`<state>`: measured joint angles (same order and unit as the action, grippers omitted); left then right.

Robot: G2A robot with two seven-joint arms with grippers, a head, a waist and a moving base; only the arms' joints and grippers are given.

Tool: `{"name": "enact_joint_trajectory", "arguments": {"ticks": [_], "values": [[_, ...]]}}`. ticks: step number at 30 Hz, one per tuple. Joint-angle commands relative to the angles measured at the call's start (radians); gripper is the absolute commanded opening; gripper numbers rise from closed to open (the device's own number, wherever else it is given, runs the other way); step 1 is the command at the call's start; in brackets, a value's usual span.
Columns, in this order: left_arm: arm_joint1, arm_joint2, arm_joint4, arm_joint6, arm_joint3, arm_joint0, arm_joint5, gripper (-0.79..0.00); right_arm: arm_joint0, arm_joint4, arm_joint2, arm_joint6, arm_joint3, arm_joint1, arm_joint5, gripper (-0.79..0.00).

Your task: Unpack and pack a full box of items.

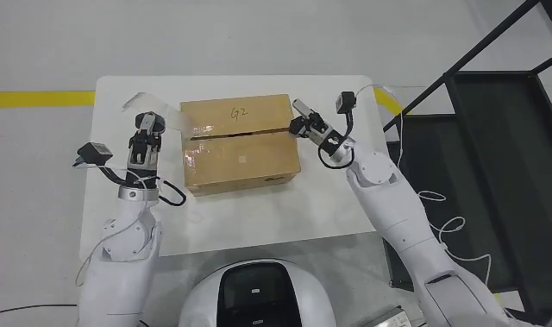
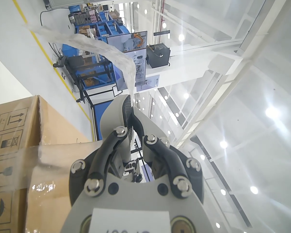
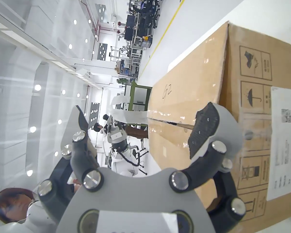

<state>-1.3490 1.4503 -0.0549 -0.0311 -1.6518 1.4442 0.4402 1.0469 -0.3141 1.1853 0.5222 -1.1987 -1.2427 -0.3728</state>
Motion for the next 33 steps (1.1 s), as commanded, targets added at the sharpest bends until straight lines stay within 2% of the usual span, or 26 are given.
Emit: {"name": "enact_joint_trajectory", "arguments": {"ticks": [1,5,13,24,33], "values": [[-0.001,-0.004,0.001,-0.001,-0.004,0.005,0.0,-0.785,-0.012,0.031,-0.012,-0.012,0.02,-0.003,0.004,0.0],[-0.002,-0.019,0.002,-0.012,-0.012,0.007,0.006,-0.785,-0.031,0.083,-0.035,-0.027,0.041,-0.008,0.026,0.0],[-0.009,-0.078,0.012,-0.047,0.008,-0.027,-0.004,-0.785,-0.04,0.079,-0.039,-0.037,0.046,-0.015,0.04,0.0],[-0.03,-0.2,0.015,-0.085,0.192,-0.172,-0.023,-0.785,-0.045,0.094,-0.041,-0.045,0.051,-0.02,0.071,0.0],[-0.041,-0.241,0.016,-0.1,0.275,-0.223,-0.044,-0.785,-0.044,0.099,-0.037,-0.054,0.048,-0.024,0.087,0.0]]}}
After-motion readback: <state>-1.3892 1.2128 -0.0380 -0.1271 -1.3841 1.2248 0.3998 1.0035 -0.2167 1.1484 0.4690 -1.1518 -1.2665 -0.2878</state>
